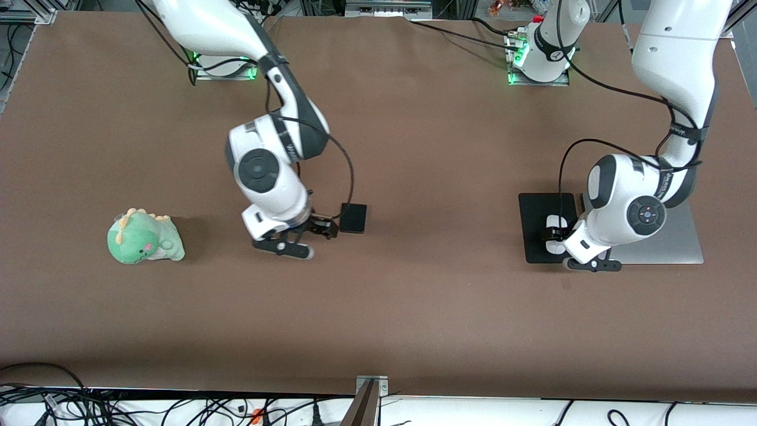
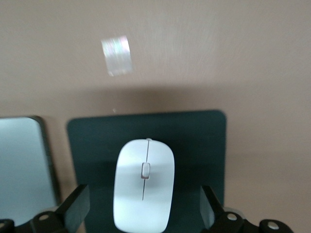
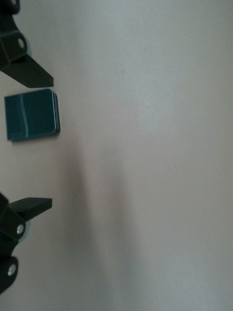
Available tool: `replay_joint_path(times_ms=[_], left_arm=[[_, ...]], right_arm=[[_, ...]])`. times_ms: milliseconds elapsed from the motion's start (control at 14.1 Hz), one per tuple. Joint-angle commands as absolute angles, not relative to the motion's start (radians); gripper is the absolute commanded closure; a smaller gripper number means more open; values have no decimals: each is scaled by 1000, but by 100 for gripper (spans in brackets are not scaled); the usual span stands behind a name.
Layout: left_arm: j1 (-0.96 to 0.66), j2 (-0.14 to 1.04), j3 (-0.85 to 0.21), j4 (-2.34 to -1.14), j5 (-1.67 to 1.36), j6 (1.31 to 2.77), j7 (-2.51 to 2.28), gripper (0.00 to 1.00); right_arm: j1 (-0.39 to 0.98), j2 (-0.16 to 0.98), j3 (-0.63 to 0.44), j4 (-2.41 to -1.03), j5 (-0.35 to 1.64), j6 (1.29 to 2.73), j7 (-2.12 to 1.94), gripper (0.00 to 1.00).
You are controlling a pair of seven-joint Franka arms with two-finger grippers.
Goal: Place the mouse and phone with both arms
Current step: 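Set the mouse on the pad while the right gripper grasps the phone, then raise the left gripper away while the right gripper lifts the phone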
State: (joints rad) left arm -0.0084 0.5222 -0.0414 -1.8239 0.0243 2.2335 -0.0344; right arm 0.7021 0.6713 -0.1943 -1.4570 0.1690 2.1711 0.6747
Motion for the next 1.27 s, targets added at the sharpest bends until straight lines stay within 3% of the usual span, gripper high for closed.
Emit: replay_joint_path(times_ms=[0, 212, 566, 707, 1202], left_arm=[[3, 431, -49, -1719, 37, 2014, -35, 0], [-3, 437, -48, -1479, 32, 1719, -40, 0], [6, 413, -48, -1226, 31, 1473, -49, 0], [9, 345, -40, -1221, 26, 1402, -60, 0], [38, 334, -11, -1149, -38, 1411, -216, 0]], right_arm=[[765, 721, -209, -1448, 135, 2227, 742, 0], [802, 755, -210, -1482, 107, 2299, 769, 0], [844, 765, -212, -1577, 106, 2416, 770, 0], [853, 781, -212, -1586, 106, 2456, 814, 0], [879, 815, -215, -1594, 80, 2503, 821, 0]])
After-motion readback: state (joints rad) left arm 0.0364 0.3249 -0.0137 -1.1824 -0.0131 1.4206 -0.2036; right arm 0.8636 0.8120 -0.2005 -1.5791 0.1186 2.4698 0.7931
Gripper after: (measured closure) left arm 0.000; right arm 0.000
